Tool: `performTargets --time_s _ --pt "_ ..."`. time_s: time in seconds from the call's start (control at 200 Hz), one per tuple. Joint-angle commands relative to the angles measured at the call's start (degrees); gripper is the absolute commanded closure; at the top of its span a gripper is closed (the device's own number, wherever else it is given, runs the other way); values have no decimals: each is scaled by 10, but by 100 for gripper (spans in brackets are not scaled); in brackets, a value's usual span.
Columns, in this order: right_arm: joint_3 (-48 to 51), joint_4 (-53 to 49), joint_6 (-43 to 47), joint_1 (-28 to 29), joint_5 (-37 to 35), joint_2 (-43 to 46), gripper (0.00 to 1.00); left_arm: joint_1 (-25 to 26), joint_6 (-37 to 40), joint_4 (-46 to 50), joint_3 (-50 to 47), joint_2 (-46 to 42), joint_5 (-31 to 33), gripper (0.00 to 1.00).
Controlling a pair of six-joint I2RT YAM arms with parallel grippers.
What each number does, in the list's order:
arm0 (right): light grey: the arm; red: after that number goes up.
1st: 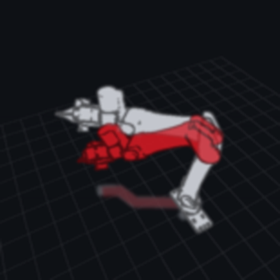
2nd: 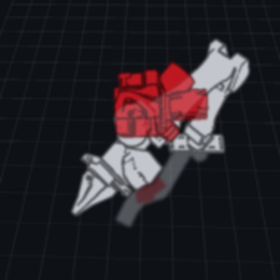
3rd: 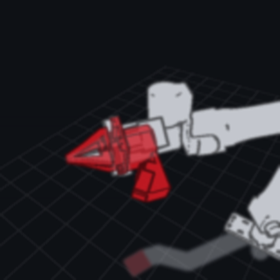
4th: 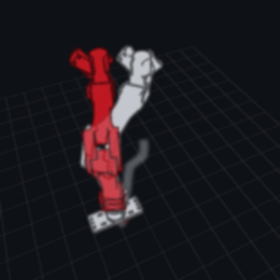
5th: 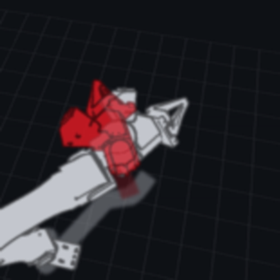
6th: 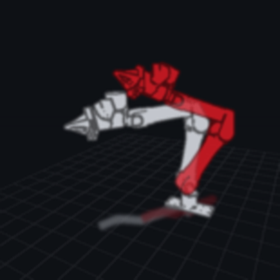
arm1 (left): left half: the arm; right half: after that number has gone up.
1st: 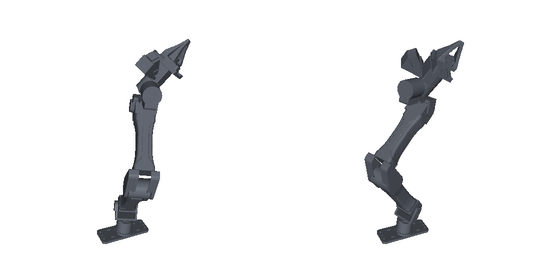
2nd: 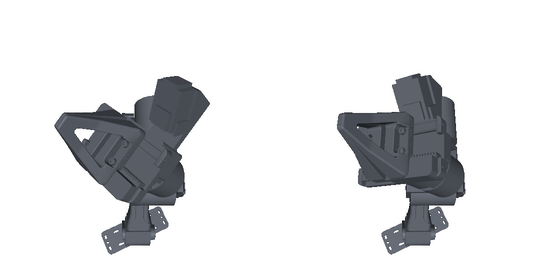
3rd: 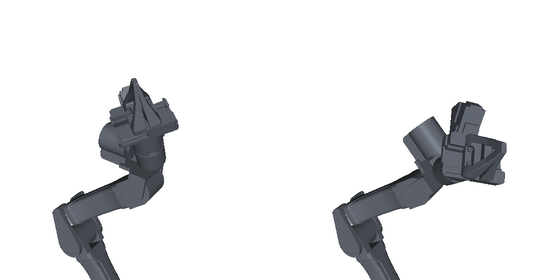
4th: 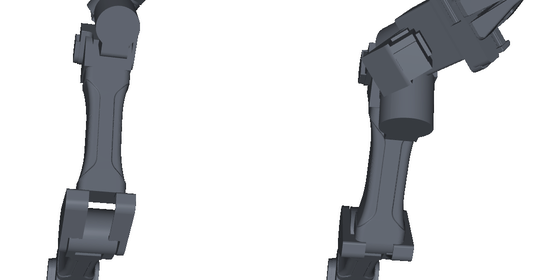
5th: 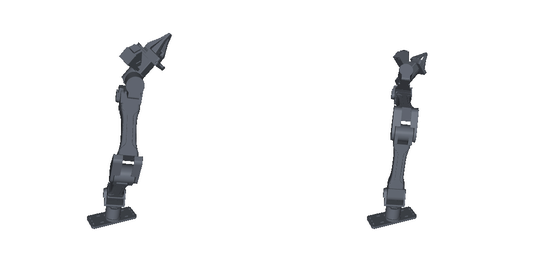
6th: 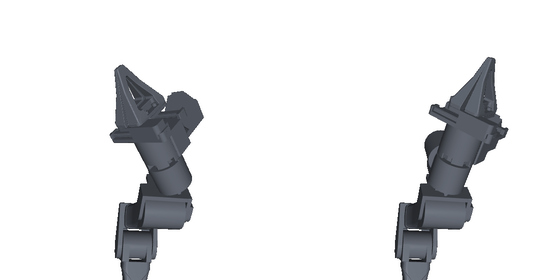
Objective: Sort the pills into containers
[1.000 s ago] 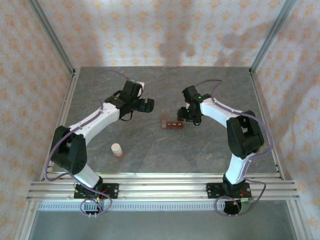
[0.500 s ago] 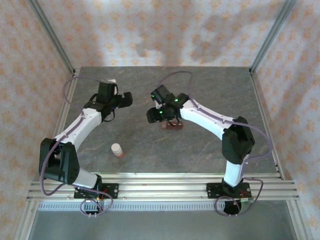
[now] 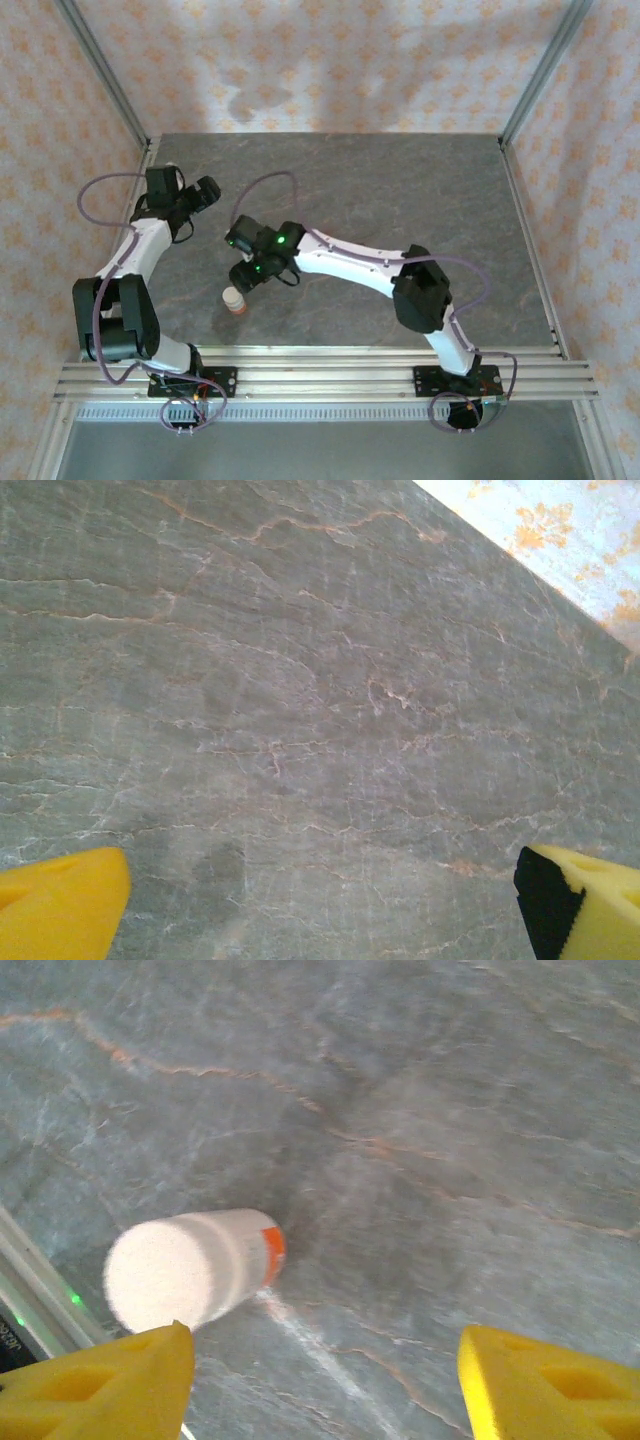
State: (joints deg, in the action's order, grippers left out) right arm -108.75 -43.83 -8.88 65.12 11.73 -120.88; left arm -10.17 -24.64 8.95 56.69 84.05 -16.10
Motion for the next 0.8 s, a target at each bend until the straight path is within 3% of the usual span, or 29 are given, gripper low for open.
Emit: performTargets --time_s 0.0,0.445,0.796 --pt "-41 -26 18 15 -26 -24 28 -12 -22 -28 -8 12 -26 0" --pt "-146 -59 21 38 -13 -118 25 -27 -26 -35 -4 30 -37 0" --pt "-167 -61 16 45 -4 -157 28 -27 -25 -34 -4 36 -43 0"
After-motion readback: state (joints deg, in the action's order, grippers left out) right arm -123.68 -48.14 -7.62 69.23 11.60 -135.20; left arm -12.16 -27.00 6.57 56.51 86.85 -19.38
